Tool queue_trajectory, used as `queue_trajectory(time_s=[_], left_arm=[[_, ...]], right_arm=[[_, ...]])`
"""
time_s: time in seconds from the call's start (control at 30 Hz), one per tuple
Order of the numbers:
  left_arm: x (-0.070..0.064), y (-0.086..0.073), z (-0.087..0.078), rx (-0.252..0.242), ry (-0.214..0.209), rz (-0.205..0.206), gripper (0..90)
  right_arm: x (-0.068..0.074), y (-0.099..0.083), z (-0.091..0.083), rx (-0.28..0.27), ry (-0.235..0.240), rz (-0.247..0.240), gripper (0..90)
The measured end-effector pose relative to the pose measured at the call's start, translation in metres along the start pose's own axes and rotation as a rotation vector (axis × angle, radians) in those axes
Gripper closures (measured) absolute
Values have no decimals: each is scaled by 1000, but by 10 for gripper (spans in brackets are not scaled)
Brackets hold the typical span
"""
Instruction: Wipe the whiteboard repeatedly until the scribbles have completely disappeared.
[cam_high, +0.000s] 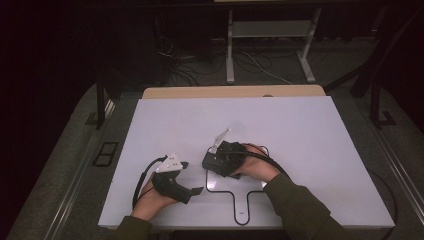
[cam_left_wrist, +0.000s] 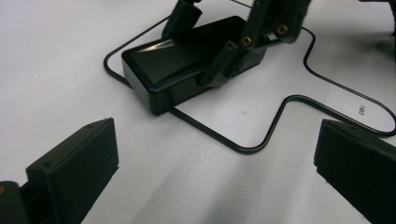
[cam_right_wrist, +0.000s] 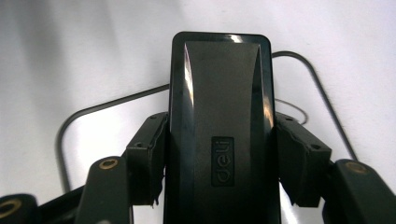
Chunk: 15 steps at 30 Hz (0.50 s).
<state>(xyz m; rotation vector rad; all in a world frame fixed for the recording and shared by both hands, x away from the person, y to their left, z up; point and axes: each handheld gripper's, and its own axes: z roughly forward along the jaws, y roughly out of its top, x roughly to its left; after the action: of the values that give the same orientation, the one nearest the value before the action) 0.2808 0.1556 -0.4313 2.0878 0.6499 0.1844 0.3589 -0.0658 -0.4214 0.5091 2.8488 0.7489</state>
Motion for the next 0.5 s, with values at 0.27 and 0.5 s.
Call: queue_trajectory(time_s=[0.27,0.5], left_arm=[[1,0,0,3,0,4,0],[0,0,0,2,3,6,0]], right_arm=[[13,3,-2,25,14,-41,387],[32,1,-4,24,42,-95,388]])
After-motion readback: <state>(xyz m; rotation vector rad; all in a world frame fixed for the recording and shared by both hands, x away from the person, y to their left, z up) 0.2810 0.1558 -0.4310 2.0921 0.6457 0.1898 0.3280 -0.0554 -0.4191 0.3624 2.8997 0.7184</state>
